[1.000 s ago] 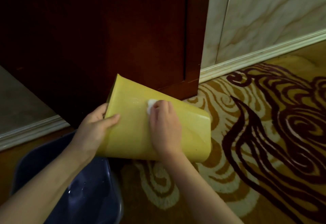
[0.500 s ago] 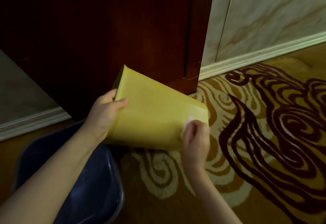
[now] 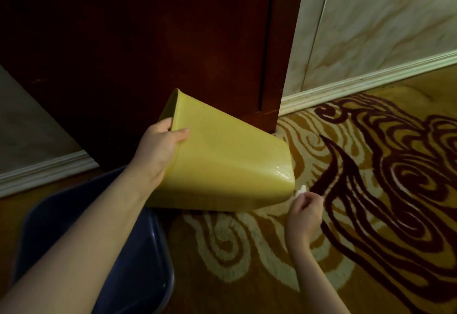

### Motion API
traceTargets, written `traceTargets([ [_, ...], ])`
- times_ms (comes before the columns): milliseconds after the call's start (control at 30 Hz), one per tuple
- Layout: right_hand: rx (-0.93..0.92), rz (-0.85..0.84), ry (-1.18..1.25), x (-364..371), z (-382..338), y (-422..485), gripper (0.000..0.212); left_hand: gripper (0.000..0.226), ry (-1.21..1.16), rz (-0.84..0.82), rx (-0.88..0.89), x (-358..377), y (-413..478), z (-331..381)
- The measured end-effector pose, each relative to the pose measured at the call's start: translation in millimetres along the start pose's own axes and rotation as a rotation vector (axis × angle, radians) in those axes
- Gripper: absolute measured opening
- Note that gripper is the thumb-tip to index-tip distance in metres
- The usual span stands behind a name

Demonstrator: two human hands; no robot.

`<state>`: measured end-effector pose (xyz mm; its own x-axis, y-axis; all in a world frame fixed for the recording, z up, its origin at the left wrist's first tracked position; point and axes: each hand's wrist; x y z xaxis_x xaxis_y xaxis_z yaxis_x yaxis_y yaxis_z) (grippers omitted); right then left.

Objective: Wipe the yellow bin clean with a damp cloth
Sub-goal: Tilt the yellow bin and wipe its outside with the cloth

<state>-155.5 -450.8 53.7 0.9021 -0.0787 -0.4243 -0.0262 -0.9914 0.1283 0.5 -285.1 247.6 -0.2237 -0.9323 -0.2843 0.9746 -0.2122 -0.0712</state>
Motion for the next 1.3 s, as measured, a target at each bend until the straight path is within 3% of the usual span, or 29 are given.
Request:
traceTargets([
  [167, -0.236, -0.104, 0.237, -8, -47, -53, 0.021, 0.032, 0.007, 0.027, -0.025, 4, 2, 4],
  [267, -0.445, -0.223, 0.405, -2, -81, -88, 0.010, 0.031, -0.007, 0.046, -0.044, 7, 2, 6],
  [400, -0.730, -0.235, 0.419, 12, -100, -101, 0.003, 0.027, -0.043, 0.060, -0.061, 9, 2, 7],
  [467, -0.779, -0.216, 0.386, 19, -88, -97, 0.005, 0.028, -0.033, 0.063, -0.061, 9, 2, 7],
  [533, -0.674, -0.223, 0.375, 20, -70, -85, 0.010, 0.030, -0.008, 0.058, -0.053, 9, 2, 6],
  [700, -0.132, -0.126, 0.215, 25, -19, -28, 0.018, 0.029, 0.011, 0.060, -0.058, 10, 1, 6],
  [900, 0.343, -0.089, 0.133, 31, 12, 14, 0.004, 0.029, 0.020, 0.080, -0.067, 10, 4, 8],
  [967, 0.358, -0.041, 0.154, 25, 14, 15, 0.003, 0.029, 0.025, 0.082, -0.069, 10, 5, 8],
  [1067, 0.175, 0.009, 0.194, 17, 3, 4, 0.002, 0.028, 0.045, 0.090, -0.058, 10, 7, 7],
  [1167, 0.018, -0.066, 0.202, 20, -14, -10, 0.007, 0.029, 0.045, 0.091, -0.066, 10, 7, 8],
  [1300, 0.233, -0.097, 0.179, 27, -17, -3, 0.004, 0.028, 0.022, 0.090, -0.065, 9, 3, 8],
])
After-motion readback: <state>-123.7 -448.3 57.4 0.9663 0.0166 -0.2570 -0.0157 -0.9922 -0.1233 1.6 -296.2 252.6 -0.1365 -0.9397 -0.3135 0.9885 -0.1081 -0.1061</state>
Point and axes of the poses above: each hand's wrist, its own y-axis towards the middle knuckle, its own x-axis out of the palm, z = x × y, and after that the axes turned 11 degrees about z, right-handed
